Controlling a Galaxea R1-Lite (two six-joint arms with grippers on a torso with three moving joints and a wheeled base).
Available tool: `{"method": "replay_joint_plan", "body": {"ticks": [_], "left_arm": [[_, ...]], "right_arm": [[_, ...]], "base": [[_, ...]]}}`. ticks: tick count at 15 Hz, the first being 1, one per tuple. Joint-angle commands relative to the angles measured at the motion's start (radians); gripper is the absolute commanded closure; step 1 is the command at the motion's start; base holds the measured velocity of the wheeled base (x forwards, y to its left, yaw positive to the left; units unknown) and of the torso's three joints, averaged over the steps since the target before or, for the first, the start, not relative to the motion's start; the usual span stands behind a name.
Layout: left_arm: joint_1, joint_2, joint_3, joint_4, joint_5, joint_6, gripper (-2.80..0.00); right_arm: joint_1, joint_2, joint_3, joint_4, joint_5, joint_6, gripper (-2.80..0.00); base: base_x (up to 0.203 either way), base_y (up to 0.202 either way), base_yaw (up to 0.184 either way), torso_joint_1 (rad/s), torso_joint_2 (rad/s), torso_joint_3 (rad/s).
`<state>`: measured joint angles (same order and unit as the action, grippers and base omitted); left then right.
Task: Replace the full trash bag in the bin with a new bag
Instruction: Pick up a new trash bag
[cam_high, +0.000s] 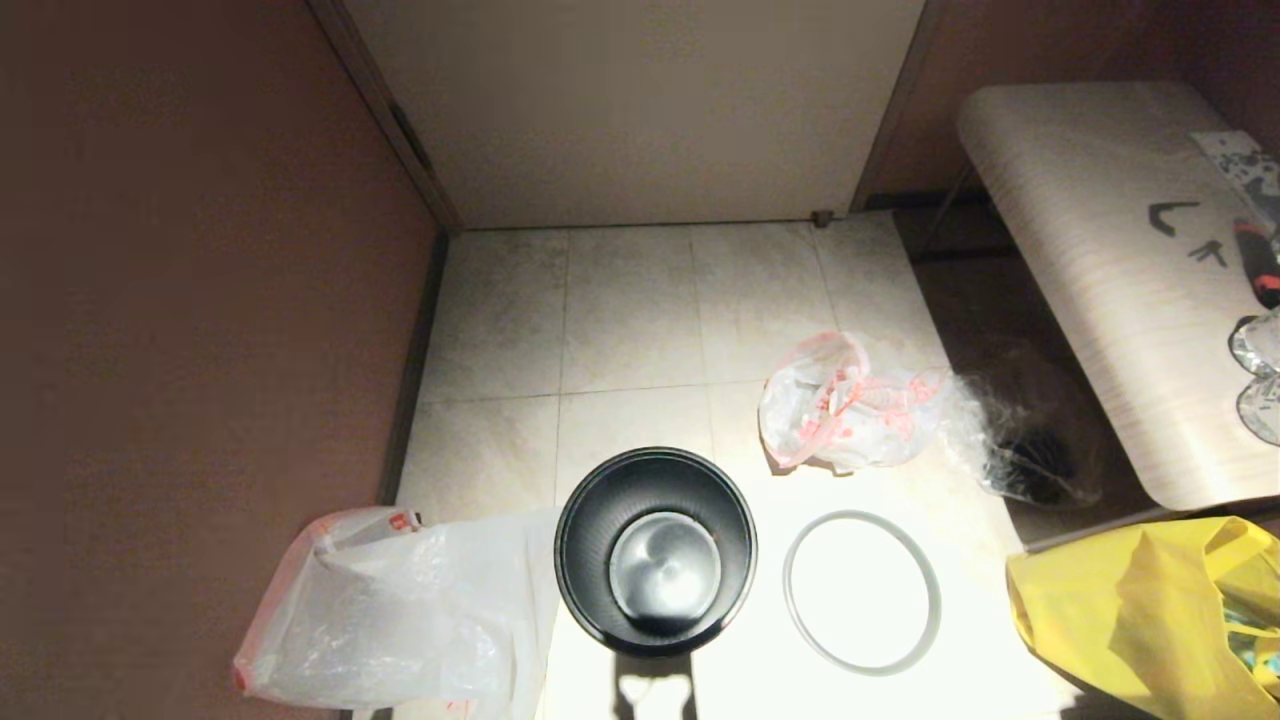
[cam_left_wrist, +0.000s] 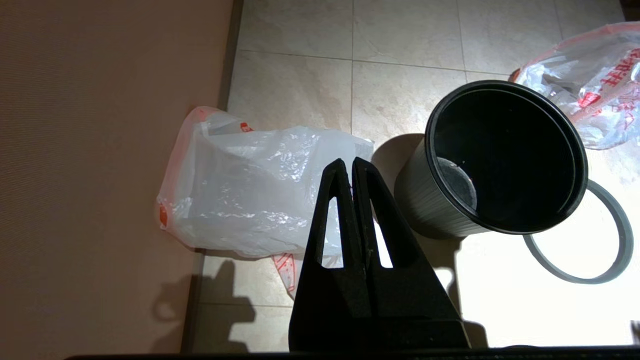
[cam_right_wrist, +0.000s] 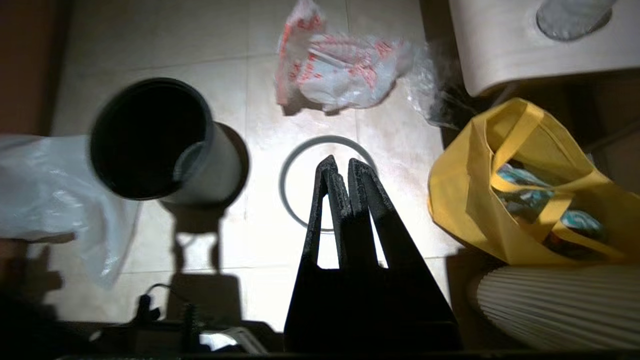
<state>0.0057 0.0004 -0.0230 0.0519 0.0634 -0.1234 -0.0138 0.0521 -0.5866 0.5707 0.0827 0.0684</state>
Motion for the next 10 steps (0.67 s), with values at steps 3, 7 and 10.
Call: {"method": "replay_joint_plan", "body": {"ticks": [3,7,10], "left_arm": [[0.0,0.0,0.0,0.0,0.001,-0.002,0.0],[0.0,0.001,0.0,0.0,0.001,-0.002,0.0],[0.0,0.0,0.0,0.0,0.001,-0.002,0.0]], "right_arm": [[0.008,-0.046,0.375,-0.323,-0.021,-0.024,0.0],[0.011,-0.052,0.513,-0.442,-0.036,-0.099,0.0],[0.011,-0.052,0.533,-0.441,-0.071,-0.124,0.0]], "base": [[0.0,0.0,0.0,0.0,0.0,0.0],[0.0,0.0,0.0,0.0,0.0,0.0],[0.0,0.0,0.0,0.0,0.0,0.0]]}}
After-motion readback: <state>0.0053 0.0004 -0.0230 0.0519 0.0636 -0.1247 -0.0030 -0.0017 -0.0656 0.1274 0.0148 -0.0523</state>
